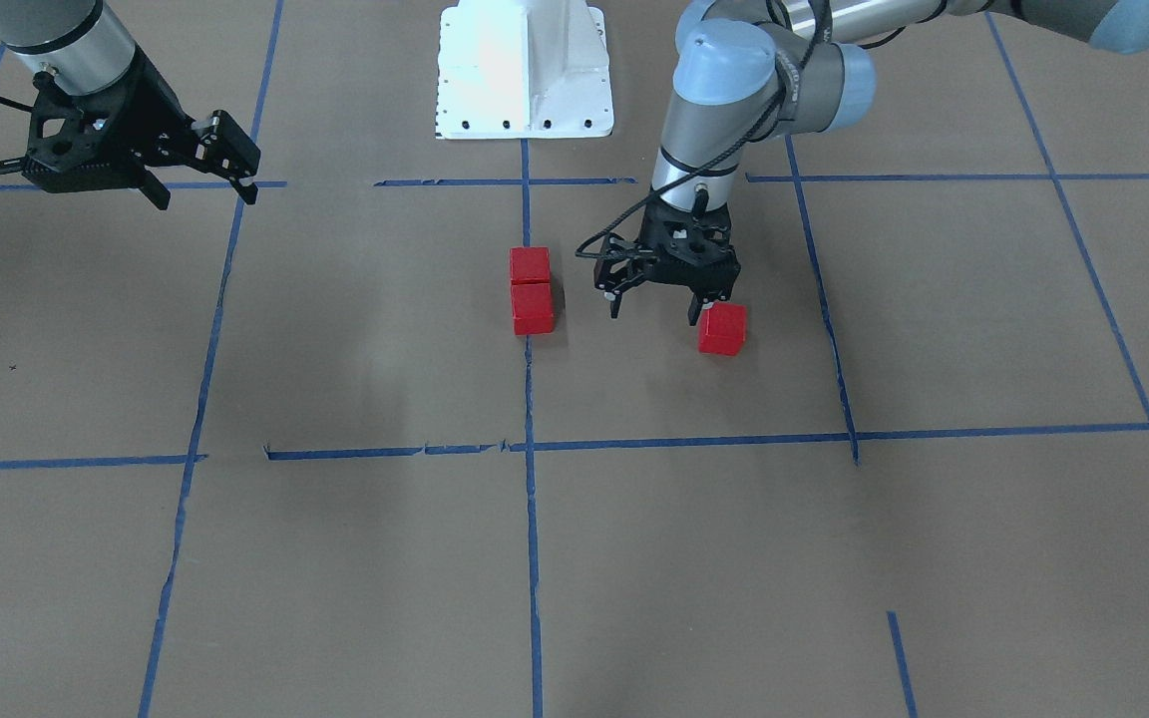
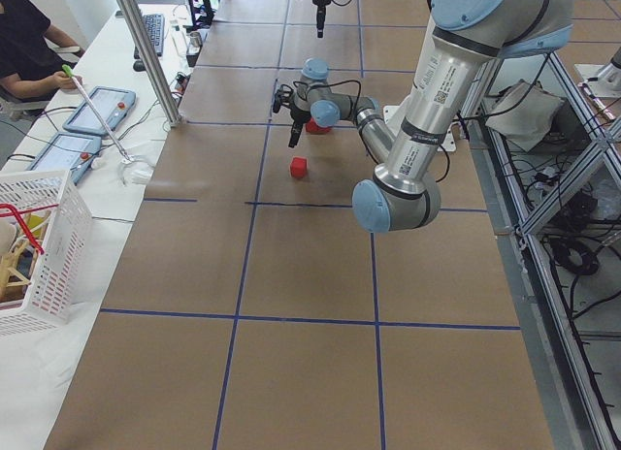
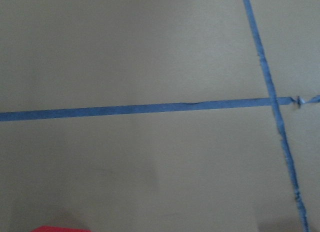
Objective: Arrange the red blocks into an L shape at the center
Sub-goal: 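Open the left gripper and move it back to the remaining red cube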
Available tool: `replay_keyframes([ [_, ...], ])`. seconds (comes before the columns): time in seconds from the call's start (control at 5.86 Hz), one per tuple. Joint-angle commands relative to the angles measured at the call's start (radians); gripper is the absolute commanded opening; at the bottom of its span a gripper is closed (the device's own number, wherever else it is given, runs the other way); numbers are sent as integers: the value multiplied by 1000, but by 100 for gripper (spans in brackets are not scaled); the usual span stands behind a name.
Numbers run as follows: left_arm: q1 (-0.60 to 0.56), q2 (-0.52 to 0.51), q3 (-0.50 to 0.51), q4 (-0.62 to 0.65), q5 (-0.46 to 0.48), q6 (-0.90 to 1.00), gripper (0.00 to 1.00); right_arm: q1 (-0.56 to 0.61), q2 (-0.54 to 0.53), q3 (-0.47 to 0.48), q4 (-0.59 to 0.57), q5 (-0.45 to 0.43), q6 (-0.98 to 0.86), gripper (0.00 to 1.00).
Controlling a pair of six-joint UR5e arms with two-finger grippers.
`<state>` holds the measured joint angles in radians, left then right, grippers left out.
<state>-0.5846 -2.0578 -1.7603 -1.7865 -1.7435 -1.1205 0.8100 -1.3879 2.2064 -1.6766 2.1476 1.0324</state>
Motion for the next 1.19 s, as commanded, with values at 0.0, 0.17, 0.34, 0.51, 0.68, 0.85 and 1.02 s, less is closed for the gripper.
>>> replay_keyframes([
  [0.0,-12,50,1,2,-14,14,99,0,1,7,0,2,5,100],
  [0.17,-12,51,4,1,-14,15,99,0,1,10,0,2,11,100],
  [0.34,-14,51,15,-1,-14,15,99,0,0,12,0,0,12,100],
  [0.51,-12,51,22,-1,-16,15,99,2,0,15,0,2,14,100],
  [0.68,-11,54,36,-1,-24,16,99,2,0,15,0,2,14,100],
  [0.85,-9,54,44,-1,-24,16,99,0,0,12,0,2,14,100],
  [1.02,-7,54,59,-1,-24,28,99,0,0,12,0,0,14,100],
])
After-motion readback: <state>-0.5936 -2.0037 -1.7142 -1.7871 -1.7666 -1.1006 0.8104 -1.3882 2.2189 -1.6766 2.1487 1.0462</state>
